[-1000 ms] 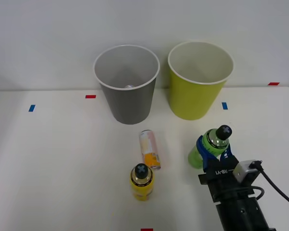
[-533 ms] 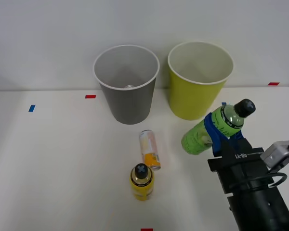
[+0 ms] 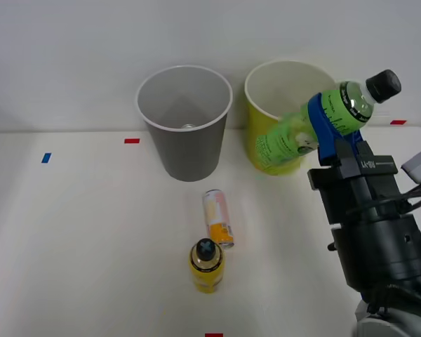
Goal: Put cans in the gray bin, plastic bottles in the light green bin
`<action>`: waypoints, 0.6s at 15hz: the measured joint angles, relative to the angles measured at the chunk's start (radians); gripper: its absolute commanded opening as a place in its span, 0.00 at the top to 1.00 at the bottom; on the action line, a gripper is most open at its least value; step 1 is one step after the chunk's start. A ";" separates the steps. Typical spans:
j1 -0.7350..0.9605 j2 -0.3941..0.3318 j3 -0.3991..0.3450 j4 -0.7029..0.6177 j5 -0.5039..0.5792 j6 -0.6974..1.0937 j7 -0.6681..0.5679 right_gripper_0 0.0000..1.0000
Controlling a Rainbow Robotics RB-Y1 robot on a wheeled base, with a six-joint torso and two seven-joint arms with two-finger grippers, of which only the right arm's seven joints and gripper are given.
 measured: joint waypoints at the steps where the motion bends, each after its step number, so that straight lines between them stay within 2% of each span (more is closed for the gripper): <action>1: -0.040 0.020 -0.033 -0.001 -0.004 0.060 -0.001 1.00; 6: -0.212 0.133 -0.215 0.002 -0.023 0.359 -0.021 1.00; 9: -0.283 0.160 -0.241 0.095 -0.025 0.349 -0.026 1.00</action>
